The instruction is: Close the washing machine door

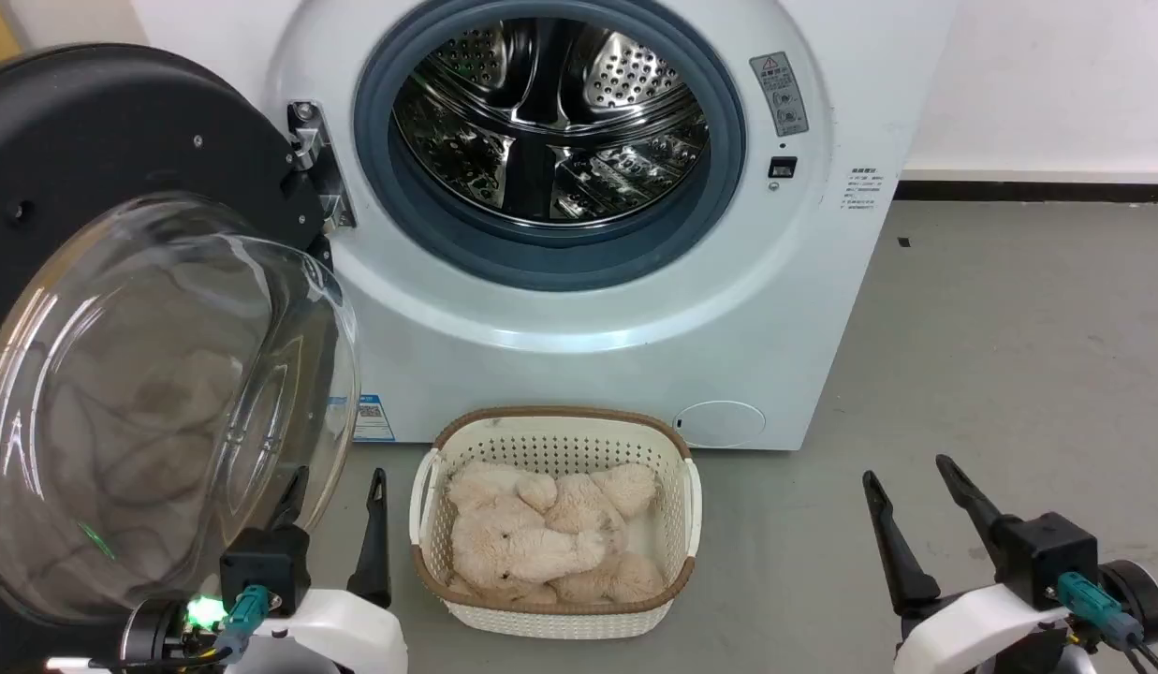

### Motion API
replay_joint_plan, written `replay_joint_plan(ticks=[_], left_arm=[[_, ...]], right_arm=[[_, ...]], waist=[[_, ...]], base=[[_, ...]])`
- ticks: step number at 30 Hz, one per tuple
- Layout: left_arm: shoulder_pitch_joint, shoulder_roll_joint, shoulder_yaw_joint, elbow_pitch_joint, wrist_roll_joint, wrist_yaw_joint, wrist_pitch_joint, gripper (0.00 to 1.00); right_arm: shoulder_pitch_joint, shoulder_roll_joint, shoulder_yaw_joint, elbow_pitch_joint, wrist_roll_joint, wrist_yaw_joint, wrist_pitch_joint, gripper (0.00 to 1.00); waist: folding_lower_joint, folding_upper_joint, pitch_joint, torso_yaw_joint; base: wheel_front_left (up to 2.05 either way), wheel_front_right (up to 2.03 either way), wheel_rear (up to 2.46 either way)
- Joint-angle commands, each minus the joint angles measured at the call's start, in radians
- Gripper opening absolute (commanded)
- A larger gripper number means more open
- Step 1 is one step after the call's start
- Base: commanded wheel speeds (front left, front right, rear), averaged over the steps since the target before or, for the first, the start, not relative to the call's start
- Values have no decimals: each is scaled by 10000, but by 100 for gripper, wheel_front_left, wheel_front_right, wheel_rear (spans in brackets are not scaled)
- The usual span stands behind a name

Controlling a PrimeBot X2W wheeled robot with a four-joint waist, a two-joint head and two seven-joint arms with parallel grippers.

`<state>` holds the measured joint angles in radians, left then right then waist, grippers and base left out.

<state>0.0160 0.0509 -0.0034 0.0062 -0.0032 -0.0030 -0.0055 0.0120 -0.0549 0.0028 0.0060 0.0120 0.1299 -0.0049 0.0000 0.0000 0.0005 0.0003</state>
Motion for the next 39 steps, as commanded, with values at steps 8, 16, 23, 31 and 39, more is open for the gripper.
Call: replay_joint_plan(ticks=[8,16,23,31,39], left_arm=[[46,-1,-7,26,-66,11,-245,100],[79,-1,-8,39,-111,24,-412,100],[113,-2,17,41,-147,37,-559,100],[161,0,69,31,-163,38,-726,100],[186,0,103,20,-175,23,-893,100]], right_arm=[[34,5,29,1,191,1,-253,100],[54,8,127,-10,299,1,-419,100],[69,11,239,-2,402,2,-566,100],[78,14,367,32,543,2,-733,100],[93,17,498,75,665,3,-900,100]], waist=[[0,0,6,54],[0,0,4,243],[0,0,-17,529],[0,0,-50,952],[0,0,-64,1477]], base=[[0,0,0],[0,0,0],[0,0,0],[0,0,0],[0,0,0]])
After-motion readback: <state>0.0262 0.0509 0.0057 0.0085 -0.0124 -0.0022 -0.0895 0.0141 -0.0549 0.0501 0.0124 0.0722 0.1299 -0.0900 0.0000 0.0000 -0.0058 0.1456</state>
